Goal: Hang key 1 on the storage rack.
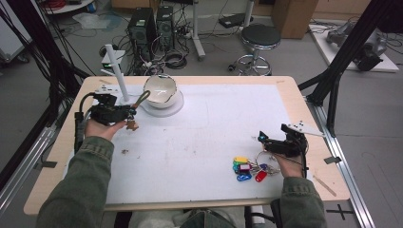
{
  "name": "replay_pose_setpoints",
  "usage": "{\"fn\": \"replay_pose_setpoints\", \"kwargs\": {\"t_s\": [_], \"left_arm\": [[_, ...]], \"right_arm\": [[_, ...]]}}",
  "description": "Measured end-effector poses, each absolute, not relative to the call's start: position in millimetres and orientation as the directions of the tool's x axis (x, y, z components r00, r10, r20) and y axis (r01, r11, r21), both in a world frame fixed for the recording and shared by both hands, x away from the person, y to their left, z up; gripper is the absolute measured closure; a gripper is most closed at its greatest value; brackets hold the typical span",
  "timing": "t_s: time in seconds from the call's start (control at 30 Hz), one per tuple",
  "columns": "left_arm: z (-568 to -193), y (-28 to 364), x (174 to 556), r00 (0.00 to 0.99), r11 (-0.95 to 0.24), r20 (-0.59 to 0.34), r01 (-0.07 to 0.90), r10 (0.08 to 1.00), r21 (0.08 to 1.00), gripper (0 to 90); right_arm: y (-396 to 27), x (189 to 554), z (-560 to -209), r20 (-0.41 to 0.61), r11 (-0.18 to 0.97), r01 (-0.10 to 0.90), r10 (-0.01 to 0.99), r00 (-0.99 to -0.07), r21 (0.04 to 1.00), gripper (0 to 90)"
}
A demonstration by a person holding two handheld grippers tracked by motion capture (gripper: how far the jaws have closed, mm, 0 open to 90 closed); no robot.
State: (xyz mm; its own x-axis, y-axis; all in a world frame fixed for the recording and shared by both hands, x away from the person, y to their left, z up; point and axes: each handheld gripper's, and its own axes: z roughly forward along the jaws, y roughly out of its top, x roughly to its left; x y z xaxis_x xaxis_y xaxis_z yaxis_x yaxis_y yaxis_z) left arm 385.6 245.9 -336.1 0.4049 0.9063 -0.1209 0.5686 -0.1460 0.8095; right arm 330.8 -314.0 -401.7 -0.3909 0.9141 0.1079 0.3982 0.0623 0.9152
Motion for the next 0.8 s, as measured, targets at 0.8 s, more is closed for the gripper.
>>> {"fn": "replay_pose_setpoints", "kwargs": {"t_s": [0.8], "left_arm": [[-305.0,330.2,393.9,0.231,-0.033,-0.132,0.596,0.964,0.802,72.3]], "right_arm": [[-313.8,331.8,-402.1,0.106,0.065,0.405,0.916,-0.386,0.912,0.8]]}}
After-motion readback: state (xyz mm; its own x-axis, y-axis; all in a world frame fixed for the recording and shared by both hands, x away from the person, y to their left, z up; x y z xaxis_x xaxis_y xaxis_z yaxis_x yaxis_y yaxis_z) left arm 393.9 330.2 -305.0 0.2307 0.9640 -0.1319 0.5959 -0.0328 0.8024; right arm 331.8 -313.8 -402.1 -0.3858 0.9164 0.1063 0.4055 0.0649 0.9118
